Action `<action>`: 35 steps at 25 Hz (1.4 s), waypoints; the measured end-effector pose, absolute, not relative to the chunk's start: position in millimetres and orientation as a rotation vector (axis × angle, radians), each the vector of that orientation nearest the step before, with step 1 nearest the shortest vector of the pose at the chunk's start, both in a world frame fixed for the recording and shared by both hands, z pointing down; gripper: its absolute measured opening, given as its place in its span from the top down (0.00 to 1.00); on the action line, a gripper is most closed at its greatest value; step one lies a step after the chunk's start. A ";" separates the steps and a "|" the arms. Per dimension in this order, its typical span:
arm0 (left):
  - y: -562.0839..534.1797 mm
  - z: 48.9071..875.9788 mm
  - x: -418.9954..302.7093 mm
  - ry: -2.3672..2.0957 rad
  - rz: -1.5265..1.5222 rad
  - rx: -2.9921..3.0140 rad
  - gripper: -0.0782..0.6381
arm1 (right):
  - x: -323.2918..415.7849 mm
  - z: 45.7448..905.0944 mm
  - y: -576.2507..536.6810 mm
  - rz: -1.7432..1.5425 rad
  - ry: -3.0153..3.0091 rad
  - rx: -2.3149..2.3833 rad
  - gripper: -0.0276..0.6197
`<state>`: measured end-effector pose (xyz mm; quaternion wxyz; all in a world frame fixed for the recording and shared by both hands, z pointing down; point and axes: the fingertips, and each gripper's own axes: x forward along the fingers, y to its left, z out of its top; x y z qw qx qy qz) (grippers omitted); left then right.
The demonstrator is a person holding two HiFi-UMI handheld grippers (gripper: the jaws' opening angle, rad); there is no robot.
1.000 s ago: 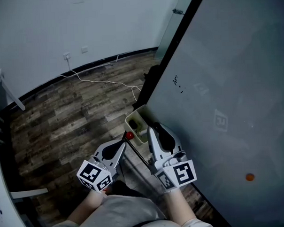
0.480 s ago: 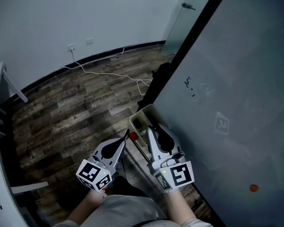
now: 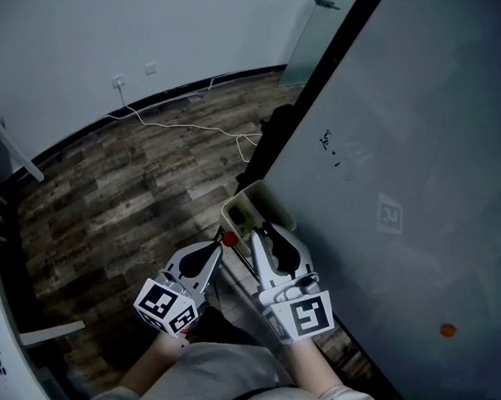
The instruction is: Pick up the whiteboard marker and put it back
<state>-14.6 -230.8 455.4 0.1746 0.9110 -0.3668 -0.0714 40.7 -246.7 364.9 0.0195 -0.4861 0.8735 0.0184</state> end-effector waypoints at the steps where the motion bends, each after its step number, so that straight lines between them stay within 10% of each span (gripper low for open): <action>1: -230.4 455.8 -13.9 -1.037 -0.201 2.582 0.87 | 41.5 366.4 -246.2 0.057 2.710 -1.512 0.83; 35: -198.7 451.4 7.9 -0.959 -0.172 2.621 0.87 | 60.1 394.9 -203.4 0.043 2.713 -1.582 0.83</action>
